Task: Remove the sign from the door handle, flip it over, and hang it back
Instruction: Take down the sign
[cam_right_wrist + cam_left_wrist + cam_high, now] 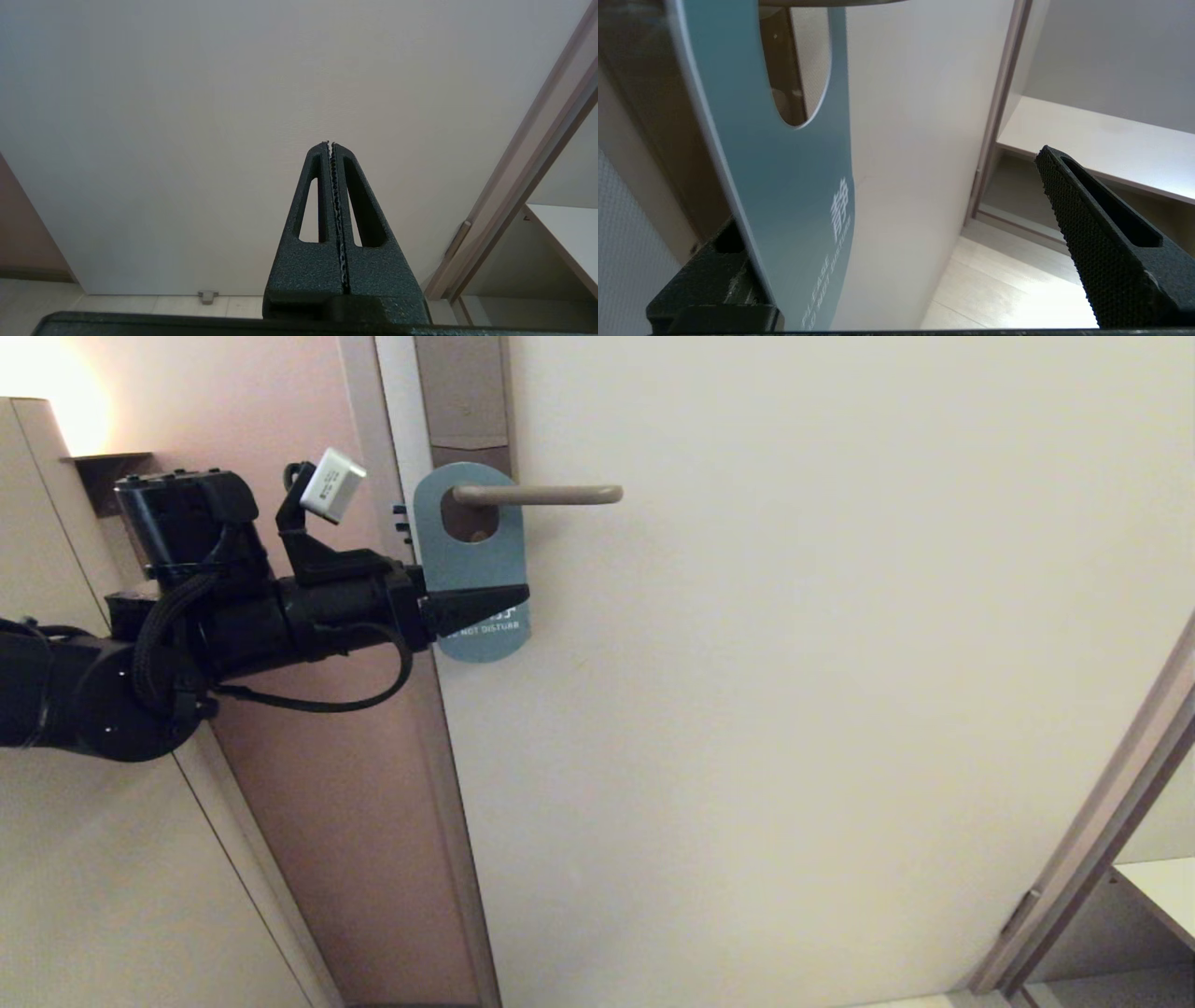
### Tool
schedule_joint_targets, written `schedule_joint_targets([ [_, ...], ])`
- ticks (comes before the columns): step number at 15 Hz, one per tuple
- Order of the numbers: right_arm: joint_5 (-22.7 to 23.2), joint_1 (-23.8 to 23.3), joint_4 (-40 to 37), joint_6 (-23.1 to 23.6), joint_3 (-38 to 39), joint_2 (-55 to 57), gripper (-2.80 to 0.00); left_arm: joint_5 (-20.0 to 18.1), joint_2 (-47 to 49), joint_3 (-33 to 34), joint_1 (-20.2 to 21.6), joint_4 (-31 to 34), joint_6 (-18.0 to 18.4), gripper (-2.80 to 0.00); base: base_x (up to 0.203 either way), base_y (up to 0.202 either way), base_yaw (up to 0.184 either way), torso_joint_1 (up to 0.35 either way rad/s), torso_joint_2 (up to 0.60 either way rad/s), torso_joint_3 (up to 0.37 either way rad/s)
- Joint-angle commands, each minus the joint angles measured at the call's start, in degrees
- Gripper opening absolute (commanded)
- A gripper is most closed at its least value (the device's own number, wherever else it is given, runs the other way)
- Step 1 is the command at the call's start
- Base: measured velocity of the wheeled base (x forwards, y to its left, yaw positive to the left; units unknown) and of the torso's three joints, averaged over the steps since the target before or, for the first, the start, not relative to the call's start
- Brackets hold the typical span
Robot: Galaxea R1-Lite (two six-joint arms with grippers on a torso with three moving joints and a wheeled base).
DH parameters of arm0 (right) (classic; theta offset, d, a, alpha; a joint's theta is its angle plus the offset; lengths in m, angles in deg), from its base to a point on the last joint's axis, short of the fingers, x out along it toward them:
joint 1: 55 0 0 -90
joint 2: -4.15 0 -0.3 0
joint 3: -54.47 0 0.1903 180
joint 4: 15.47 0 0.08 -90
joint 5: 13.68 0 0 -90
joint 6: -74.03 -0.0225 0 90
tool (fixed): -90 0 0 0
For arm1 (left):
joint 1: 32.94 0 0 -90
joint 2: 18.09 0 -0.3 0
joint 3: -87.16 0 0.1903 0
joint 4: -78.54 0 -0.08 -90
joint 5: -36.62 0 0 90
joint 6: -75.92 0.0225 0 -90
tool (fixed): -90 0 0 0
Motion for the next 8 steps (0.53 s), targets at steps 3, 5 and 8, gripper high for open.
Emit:
schedule_joint_targets([
  [3, -0.02, 0.04, 0.0, 0.04, 0.0, 0.0, -2.8, 2.06, 1.81, -0.17, -1.16, -2.23, -0.44, 0.0, 0.0, 0.0, 0.0, 0.0, 0.0, 0.0],
  [5, -0.02, -0.01, 0.0, 0.04, 0.0, 0.0, -2.8, 2.07, 1.72, -0.16, -1.3, -2.23, -0.44, 0.0, 0.0, 0.0, 0.0, 0.0, 0.0, 0.0],
  [8, -0.02, -0.02, 0.0, 0.04, 0.0, 0.0, -2.8, 2.07, 1.65, -0.16, -1.3, -2.32, -0.39, 0.0, 0.0, 0.0, 0.0, 0.0, 0.0, 0.0],
])
